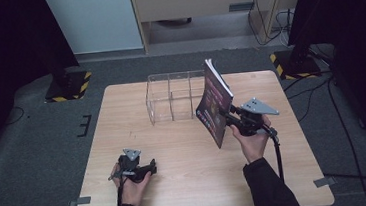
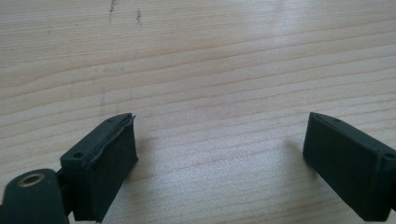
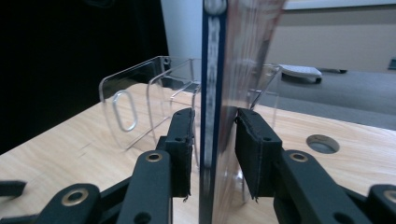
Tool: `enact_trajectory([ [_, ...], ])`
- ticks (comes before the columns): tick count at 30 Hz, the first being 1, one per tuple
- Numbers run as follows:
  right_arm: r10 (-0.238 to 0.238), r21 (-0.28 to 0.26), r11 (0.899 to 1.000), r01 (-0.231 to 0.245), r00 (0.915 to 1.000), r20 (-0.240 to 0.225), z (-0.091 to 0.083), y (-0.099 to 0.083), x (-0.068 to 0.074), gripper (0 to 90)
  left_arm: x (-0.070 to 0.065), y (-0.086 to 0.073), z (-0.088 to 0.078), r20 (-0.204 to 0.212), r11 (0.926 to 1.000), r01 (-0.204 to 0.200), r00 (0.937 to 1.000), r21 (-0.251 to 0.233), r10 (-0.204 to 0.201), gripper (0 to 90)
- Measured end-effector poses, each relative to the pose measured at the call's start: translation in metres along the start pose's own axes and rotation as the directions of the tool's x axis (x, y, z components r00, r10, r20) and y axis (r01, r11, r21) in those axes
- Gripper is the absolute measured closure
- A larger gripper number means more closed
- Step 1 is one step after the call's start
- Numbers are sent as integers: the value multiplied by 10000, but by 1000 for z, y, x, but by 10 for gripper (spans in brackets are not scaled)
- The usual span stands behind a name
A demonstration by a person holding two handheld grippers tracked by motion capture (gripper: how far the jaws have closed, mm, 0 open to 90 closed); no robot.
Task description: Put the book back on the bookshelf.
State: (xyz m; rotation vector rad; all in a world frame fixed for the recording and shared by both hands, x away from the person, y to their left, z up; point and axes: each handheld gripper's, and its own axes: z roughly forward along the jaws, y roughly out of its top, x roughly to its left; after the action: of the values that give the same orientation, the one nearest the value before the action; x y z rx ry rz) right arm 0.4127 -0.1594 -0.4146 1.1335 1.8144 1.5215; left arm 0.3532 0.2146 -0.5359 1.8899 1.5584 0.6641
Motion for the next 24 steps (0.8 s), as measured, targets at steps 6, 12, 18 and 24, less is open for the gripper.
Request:
enact_trajectory([
  [6, 148, 285, 9995, -161, 9988, 461, 12, 7, -4, 710, 0, 0, 0, -3, 10000, -17, 10000, 3, 17, 86],
  [12, 184, 417, 9989, -219, 9966, 807, 16, 8, -4, 796, 0, 0, 0, -5, 10000, -18, 10000, 3, 18, 87],
  [18, 720, 483, 9958, -775, 9918, 1058, 15, 9, -7, 842, 0, 0, 0, -3, 10000, -18, 10000, 5, 18, 86],
  [24, 702, 177, 9973, -719, 9939, 848, 17, 11, 0, 844, 0, 0, 0, 0, 10000, -13, 10000, 4, 13, 86],
])
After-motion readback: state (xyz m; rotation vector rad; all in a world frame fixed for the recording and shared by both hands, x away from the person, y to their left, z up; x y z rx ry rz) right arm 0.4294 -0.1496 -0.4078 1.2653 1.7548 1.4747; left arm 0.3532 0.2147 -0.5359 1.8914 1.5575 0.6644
